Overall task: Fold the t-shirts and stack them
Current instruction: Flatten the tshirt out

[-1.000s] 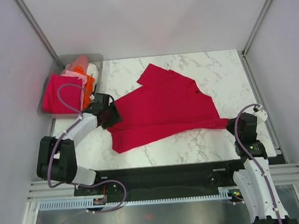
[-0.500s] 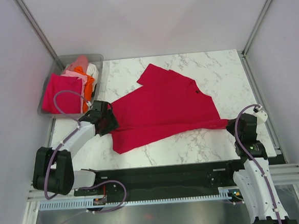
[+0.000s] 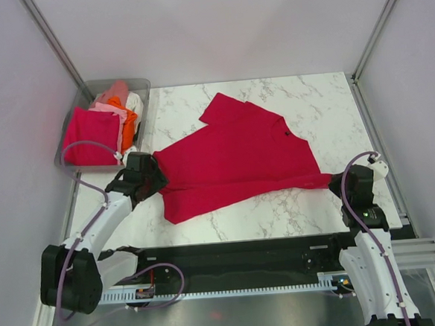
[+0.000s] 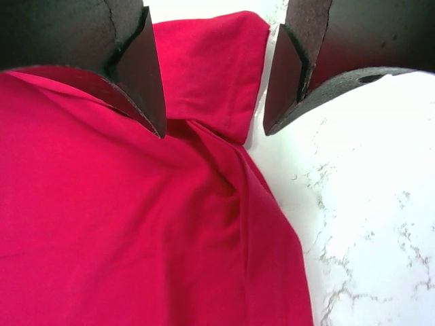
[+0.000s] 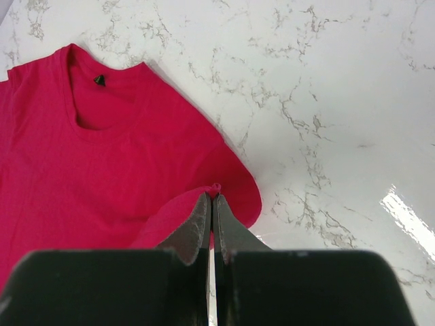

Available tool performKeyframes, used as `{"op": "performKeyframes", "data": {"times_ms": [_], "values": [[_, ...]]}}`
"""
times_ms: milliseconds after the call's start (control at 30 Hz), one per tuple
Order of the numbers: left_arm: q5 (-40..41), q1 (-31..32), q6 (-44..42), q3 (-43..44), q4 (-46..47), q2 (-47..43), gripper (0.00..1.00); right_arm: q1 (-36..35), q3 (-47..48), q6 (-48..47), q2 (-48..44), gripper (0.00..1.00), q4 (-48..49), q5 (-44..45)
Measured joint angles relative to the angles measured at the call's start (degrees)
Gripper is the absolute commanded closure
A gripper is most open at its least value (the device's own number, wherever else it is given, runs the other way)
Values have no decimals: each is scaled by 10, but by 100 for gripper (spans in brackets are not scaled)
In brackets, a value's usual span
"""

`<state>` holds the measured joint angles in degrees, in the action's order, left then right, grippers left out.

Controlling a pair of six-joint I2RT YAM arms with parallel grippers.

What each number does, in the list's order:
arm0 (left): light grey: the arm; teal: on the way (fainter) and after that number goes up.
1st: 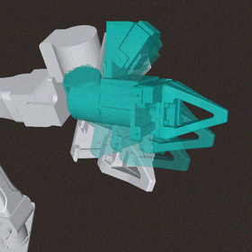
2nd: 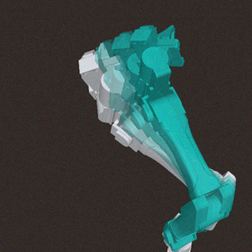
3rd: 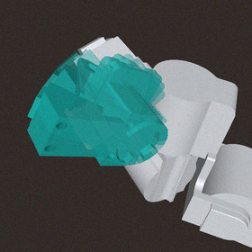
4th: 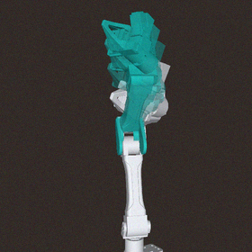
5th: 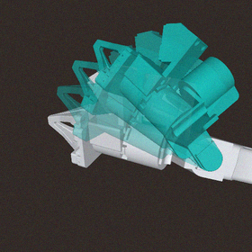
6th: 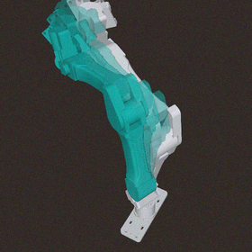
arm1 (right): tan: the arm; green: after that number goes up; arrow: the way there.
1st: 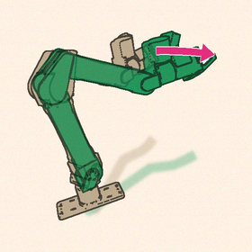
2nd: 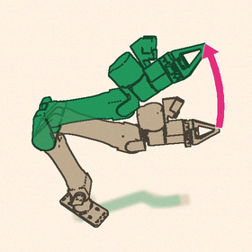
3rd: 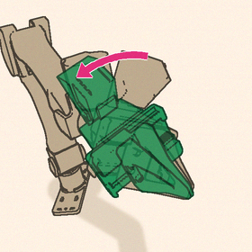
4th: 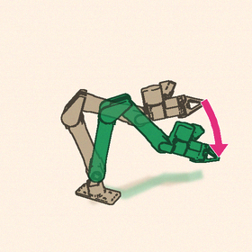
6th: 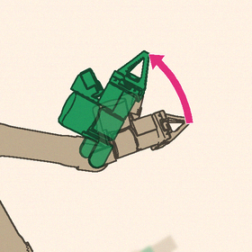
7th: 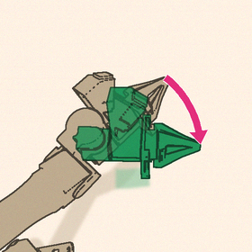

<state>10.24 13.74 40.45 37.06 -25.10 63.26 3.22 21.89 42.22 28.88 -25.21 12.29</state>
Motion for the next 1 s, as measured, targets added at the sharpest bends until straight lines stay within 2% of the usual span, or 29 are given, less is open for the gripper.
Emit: {"op": "performKeyframes", "data": {"times_ms": [300, 400, 433, 500, 533, 800, 1000], "values": [[3, 0, 8, 0, 20, 88, 38, 0, 0, 0, 1, 100, 4, -8], [8, 0, 9, 2, 31, 117, 53, 0, 0, 0, 0, 100, 4, -11], [10, 0, 10, 2, 32, 125, 70, 0, 0, 0, 0, 100, 3, -11], [17, 0, 13, 5, 34, 135, 92, 0, 0, 0, -3, 100, 3, -13], [18, 0, 13, 7, 35, 137, 98, 0, 0, 0, -5, 100, 3, -13], [16, 0, 11, 30, 43, 145, 98, 0, 0, 6, 5, 100, 8, -3], [-33, 2, 11, 122, 50, 224, 98, 0, 7, 23, 66, 100, 22, 28]]}}
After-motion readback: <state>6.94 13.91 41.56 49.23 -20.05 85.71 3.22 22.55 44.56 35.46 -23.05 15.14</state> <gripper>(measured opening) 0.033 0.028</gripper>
